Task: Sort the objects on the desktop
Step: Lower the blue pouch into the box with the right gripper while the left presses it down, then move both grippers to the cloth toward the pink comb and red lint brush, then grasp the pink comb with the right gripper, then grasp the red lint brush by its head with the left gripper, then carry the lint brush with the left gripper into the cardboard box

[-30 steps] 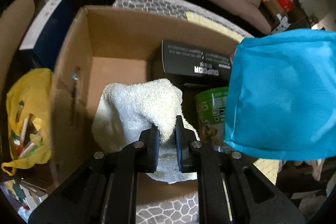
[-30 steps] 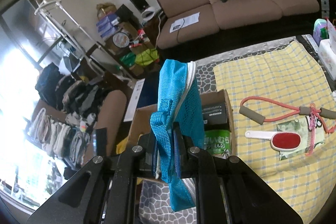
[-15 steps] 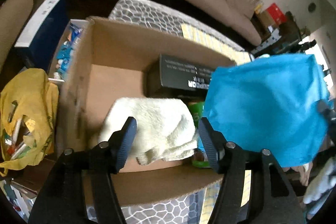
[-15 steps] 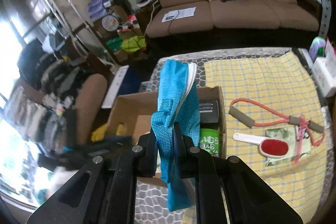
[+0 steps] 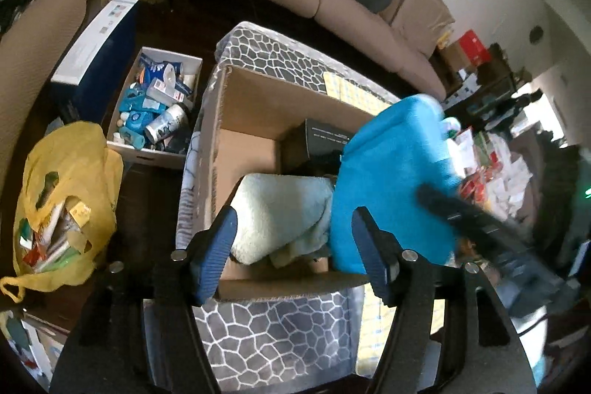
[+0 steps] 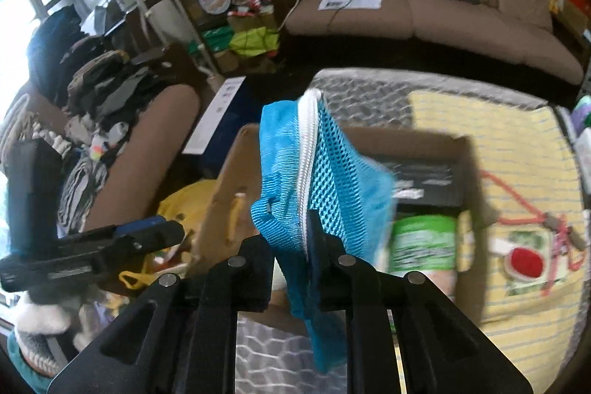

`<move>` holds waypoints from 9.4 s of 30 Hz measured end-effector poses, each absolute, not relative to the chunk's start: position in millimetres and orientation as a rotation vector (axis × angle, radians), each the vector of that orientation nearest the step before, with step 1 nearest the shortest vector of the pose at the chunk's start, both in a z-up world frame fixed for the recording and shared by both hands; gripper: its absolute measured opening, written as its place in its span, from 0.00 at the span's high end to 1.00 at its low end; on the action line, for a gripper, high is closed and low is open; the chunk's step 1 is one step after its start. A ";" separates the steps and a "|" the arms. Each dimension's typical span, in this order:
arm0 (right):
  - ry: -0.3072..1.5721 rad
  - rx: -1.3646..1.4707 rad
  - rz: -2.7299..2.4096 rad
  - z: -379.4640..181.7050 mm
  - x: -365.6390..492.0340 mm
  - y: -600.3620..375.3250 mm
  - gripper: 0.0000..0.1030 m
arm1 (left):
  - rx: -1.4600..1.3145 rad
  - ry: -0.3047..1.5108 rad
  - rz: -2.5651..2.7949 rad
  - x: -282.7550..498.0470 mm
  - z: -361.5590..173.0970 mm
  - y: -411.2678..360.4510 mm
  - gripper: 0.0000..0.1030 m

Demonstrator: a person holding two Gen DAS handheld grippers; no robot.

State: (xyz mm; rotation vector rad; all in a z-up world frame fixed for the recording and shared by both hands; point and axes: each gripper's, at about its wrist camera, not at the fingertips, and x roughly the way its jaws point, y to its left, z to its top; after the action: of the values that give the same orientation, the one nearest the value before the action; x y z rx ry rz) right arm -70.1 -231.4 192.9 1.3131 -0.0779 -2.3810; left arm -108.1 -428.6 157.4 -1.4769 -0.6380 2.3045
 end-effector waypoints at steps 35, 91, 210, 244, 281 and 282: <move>-0.325 1.471 -2.208 126.7 -87.5 -204.9 0.26 | -1.581 -0.603 2.272 -114.7 120.8 -417.4 0.42; 0.057 1.498 -2.346 117.9 -110.8 -155.6 0.37 | -1.706 -0.486 2.220 -132.4 92.7 -321.4 0.11; -0.697 1.716 -2.289 -13.7 -118.5 218.3 0.60 | -1.746 -1.102 1.673 -164.3 -84.2 15.1 0.13; -0.972 1.563 -2.150 -12.5 -103.0 227.9 0.54 | -1.610 -1.156 1.793 -168.2 -58.1 18.4 0.75; -0.635 1.372 -2.099 129.4 -71.6 -15.0 0.54 | -1.296 -1.347 1.916 -107.8 76.5 -247.5 0.75; -0.623 1.380 -2.085 125.4 -74.1 -28.8 0.54 | -1.296 -1.365 1.923 -107.1 71.8 -258.2 0.75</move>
State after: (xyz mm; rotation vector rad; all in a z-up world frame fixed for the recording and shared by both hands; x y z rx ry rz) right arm -74.1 -28.8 125.4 1.3803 -0.6227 -2.0845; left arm -107.1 -258.2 71.8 -1.2958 -1.3649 1.9231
